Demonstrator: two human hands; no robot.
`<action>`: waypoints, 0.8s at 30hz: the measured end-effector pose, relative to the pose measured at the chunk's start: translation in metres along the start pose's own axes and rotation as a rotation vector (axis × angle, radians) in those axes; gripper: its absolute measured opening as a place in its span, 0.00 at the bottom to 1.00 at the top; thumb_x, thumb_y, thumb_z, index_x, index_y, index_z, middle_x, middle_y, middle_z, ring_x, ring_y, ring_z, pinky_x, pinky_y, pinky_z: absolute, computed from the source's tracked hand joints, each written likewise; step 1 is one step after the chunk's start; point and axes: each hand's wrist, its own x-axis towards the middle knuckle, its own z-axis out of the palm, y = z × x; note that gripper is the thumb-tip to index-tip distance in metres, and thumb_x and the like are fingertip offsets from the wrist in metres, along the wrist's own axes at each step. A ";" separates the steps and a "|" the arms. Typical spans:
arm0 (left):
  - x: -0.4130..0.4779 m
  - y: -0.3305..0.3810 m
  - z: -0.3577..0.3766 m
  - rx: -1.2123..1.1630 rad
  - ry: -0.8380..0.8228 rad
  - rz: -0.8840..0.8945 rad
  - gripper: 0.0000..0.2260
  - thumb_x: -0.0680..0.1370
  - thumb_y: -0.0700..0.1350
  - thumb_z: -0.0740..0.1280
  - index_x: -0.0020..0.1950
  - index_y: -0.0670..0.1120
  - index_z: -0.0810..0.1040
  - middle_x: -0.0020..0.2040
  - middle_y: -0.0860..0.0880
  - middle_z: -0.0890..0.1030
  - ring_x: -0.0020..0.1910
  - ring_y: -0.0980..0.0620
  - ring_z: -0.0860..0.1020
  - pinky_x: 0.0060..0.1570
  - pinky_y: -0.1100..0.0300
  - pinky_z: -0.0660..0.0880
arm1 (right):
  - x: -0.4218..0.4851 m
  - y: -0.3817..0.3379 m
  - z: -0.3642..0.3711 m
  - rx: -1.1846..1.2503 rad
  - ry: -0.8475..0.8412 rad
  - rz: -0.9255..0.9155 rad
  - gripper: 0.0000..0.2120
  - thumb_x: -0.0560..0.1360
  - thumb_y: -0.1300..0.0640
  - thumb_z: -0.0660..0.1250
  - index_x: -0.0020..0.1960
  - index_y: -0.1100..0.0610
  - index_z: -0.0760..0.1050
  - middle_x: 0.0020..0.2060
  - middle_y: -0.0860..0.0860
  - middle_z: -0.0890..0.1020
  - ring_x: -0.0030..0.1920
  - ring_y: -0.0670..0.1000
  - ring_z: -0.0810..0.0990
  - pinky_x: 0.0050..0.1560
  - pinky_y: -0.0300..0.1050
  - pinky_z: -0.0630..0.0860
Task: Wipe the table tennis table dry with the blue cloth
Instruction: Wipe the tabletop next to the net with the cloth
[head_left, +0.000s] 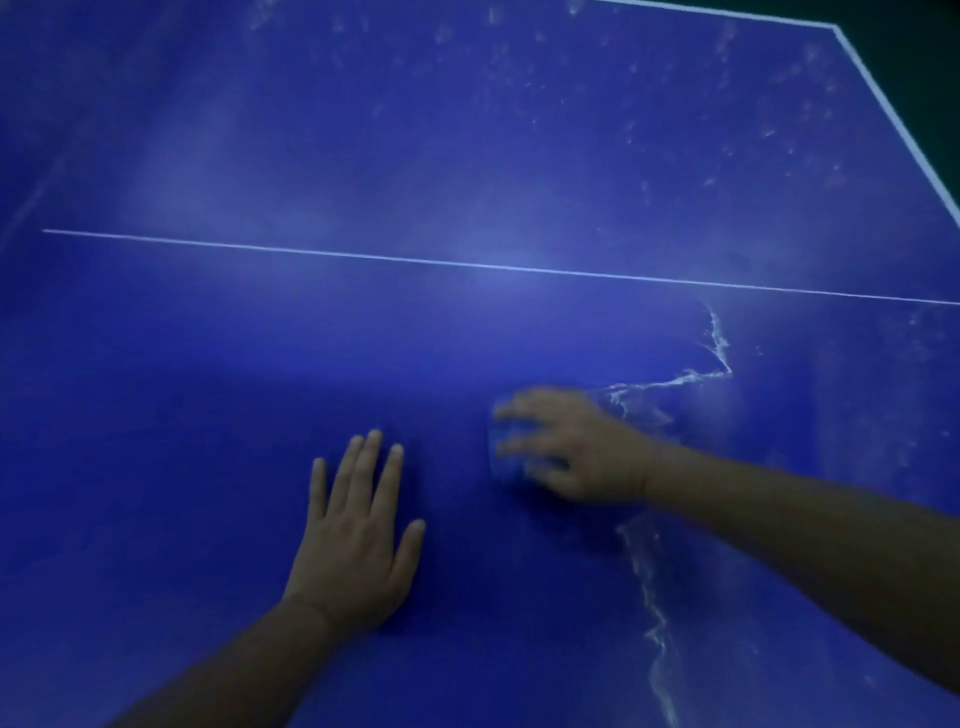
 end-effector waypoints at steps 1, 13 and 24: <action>-0.010 0.002 0.003 0.036 -0.032 -0.011 0.32 0.81 0.60 0.51 0.79 0.40 0.61 0.80 0.40 0.59 0.80 0.41 0.54 0.74 0.37 0.49 | 0.016 0.016 -0.004 -0.045 0.076 0.118 0.16 0.78 0.50 0.63 0.62 0.53 0.82 0.67 0.56 0.78 0.64 0.61 0.76 0.65 0.60 0.73; -0.034 0.005 -0.008 -0.120 0.065 -0.067 0.30 0.82 0.56 0.51 0.80 0.40 0.56 0.80 0.40 0.56 0.80 0.42 0.52 0.77 0.44 0.44 | -0.024 -0.120 0.024 0.192 -0.183 -0.336 0.16 0.81 0.46 0.65 0.64 0.53 0.80 0.68 0.51 0.77 0.69 0.55 0.72 0.62 0.50 0.68; -0.077 -0.004 -0.001 0.092 -0.096 -0.201 0.32 0.82 0.62 0.44 0.81 0.44 0.57 0.81 0.43 0.55 0.81 0.45 0.50 0.75 0.38 0.48 | 0.061 0.066 -0.012 -0.199 0.344 1.074 0.22 0.83 0.45 0.55 0.66 0.57 0.78 0.68 0.56 0.75 0.65 0.64 0.72 0.62 0.58 0.69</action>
